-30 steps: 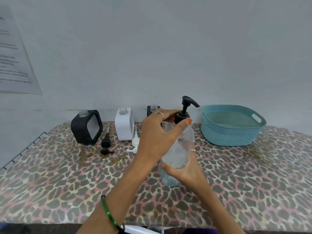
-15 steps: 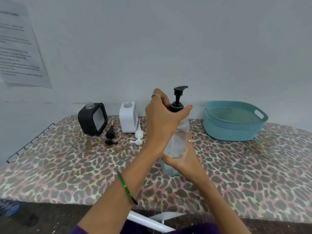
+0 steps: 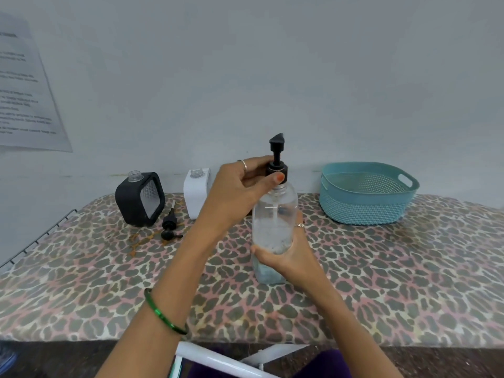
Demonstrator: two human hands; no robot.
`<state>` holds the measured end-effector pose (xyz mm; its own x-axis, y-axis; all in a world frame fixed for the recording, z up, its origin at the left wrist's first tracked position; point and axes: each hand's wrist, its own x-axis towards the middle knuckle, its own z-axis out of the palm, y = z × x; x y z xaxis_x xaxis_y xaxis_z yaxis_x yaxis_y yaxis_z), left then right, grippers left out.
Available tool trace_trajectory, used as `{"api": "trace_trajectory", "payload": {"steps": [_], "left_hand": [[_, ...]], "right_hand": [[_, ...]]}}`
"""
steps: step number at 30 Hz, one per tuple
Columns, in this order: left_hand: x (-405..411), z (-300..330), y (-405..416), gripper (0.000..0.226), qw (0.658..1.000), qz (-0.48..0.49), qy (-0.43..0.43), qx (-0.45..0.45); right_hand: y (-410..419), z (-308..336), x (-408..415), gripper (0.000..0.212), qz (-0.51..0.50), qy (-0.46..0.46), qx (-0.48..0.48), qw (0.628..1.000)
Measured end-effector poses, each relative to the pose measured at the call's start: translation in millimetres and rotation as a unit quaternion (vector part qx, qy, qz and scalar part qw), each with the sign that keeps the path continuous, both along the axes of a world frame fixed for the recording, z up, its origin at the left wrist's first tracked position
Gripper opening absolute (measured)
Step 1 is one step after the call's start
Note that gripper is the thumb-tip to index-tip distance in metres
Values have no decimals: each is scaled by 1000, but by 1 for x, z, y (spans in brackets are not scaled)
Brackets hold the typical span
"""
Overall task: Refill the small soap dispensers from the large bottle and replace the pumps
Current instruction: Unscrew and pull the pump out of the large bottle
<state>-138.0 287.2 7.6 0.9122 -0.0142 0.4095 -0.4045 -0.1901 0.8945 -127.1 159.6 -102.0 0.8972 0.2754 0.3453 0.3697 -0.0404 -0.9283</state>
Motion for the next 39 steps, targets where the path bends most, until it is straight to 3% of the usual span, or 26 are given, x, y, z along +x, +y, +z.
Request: {"api": "trace_trajectory", "payload": {"steps": [7, 11, 15, 21, 25, 28, 30, 34, 39], "left_hand": [[4, -1, -18, 44, 982, 166, -75, 51], [4, 2, -17, 42, 990, 86, -23, 111], [0, 0, -4, 41, 995, -78, 27, 50], [5, -4, -12, 47, 999, 38, -23, -1], [9, -6, -21, 62, 993, 107, -51, 3], [11, -4, -28, 59, 986, 154, -64, 24], [12, -3, -31, 52, 986, 154, -56, 31], [13, -7, -28, 28, 994, 97, -21, 50], [7, 1, -14, 28, 999, 21, 11, 33]], "right_hand": [[3, -2, 3, 47, -3, 1, -8, 1000], [0, -4, 4, 35, -3, -5, -12, 1000], [-1, -5, 6, 46, 0, -18, -4, 1000], [2, -9, 9, 50, 5, -6, 11, 1000], [4, -11, 10, 70, 7, -12, 22, 1000], [3, -10, 8, 52, 4, -9, 16, 1000], [1, -9, 7, 43, 10, -9, 11, 1000], [-1, -6, 4, 46, 12, -2, 16, 1000], [0, -5, 3, 34, 2, 2, 10, 1000]]}}
